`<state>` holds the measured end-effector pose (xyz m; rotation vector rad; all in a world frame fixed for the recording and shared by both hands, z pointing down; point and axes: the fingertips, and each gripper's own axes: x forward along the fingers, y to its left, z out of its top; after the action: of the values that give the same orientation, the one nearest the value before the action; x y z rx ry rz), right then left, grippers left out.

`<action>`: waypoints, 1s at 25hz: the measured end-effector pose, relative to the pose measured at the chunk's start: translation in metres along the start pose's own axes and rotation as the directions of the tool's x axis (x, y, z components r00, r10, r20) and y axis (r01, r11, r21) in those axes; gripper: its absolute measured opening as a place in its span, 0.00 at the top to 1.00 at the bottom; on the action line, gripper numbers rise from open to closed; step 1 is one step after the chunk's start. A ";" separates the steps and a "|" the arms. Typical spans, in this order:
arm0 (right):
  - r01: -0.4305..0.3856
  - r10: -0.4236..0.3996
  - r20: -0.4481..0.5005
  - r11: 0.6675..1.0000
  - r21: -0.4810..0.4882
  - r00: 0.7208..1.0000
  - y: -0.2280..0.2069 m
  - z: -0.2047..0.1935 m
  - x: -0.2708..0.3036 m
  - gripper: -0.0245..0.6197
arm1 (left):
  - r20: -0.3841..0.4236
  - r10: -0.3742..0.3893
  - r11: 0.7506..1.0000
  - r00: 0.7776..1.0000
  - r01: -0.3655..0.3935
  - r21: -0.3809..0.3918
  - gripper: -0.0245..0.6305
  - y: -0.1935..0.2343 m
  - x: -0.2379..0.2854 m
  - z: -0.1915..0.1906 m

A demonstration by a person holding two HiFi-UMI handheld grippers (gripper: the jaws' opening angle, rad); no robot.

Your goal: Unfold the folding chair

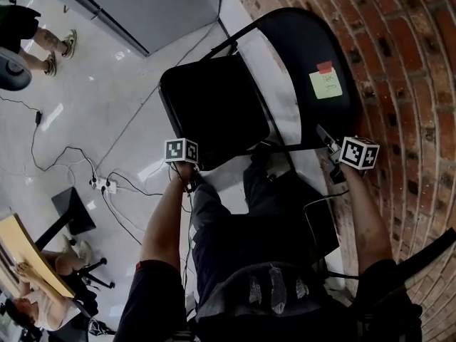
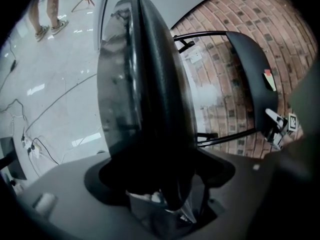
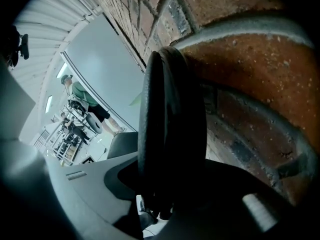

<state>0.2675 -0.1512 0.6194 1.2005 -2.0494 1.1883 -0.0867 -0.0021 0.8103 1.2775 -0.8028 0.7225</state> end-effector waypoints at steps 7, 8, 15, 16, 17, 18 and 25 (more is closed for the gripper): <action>-0.012 0.012 -0.001 1.000 0.029 1.000 -0.004 -0.006 0.000 0.76 | -0.020 -0.005 1.000 1.000 0.005 -0.011 0.31 0.007 0.011 -0.004; -0.011 0.011 -0.002 1.000 0.028 1.000 -0.004 -0.007 0.001 0.76 | -0.018 -0.005 1.000 1.000 0.004 -0.011 0.30 0.009 0.010 -0.005; -0.024 0.024 0.001 0.999 0.032 1.000 0.004 -0.007 0.006 0.76 | -0.002 -0.021 1.000 1.000 0.021 -0.002 0.27 0.019 0.013 -0.005; -0.026 0.026 0.001 0.999 0.030 1.000 0.004 -0.008 0.008 0.76 | 0.000 -0.016 1.000 1.000 0.016 -0.005 0.27 0.021 0.013 -0.005; -0.028 0.028 0.000 0.999 0.028 1.000 0.003 -0.010 0.010 0.76 | -0.001 -0.007 1.000 1.000 0.007 -0.008 0.26 0.024 0.013 -0.006; -0.027 0.027 -0.002 0.999 0.028 1.000 0.002 -0.012 0.010 0.76 | -0.002 -0.001 1.000 1.000 0.001 -0.012 0.26 0.027 0.013 -0.007; -0.027 0.028 -0.008 0.998 0.048 1.000 0.003 -0.010 0.008 0.76 | 0.006 -0.050 0.999 0.999 0.050 -0.003 0.23 0.025 0.016 -0.006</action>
<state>0.2609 -0.1451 0.6291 1.1903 -2.0478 1.2603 -0.0977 0.0077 0.8367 1.2928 -0.7739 0.6767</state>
